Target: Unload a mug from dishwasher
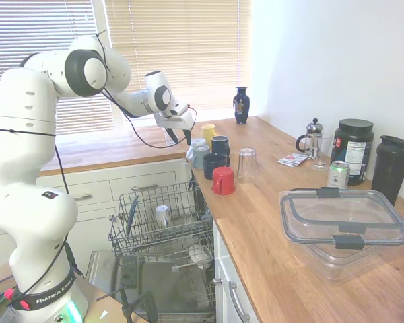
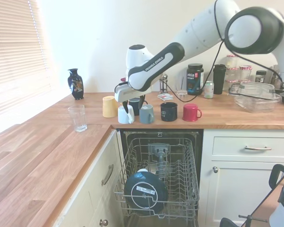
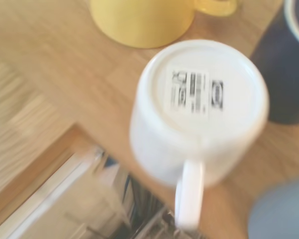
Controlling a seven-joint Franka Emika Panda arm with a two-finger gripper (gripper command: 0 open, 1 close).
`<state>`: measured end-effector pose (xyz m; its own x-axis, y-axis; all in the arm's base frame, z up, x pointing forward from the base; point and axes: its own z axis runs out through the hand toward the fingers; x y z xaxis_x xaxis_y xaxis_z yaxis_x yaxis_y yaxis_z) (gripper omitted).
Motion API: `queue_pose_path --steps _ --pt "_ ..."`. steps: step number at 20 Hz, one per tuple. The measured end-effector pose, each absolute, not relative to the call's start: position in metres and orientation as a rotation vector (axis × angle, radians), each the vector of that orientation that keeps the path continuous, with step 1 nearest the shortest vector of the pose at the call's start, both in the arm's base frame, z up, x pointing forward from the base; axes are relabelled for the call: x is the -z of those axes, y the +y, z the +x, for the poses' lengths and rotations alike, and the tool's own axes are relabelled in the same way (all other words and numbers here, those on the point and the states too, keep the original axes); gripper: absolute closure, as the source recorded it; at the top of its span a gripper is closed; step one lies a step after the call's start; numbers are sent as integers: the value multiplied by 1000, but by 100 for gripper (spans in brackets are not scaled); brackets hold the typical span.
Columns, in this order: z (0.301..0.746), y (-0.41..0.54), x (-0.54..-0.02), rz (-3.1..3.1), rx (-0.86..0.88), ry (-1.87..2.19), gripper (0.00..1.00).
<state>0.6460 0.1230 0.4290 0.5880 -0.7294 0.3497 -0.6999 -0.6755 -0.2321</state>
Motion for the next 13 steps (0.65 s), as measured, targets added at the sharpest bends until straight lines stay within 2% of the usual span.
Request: queue_pose_path --steps 7,13 --pt "543 138 -460 -2712 691 1210 0" --pt "459 129 -400 -2695 642 1234 0"
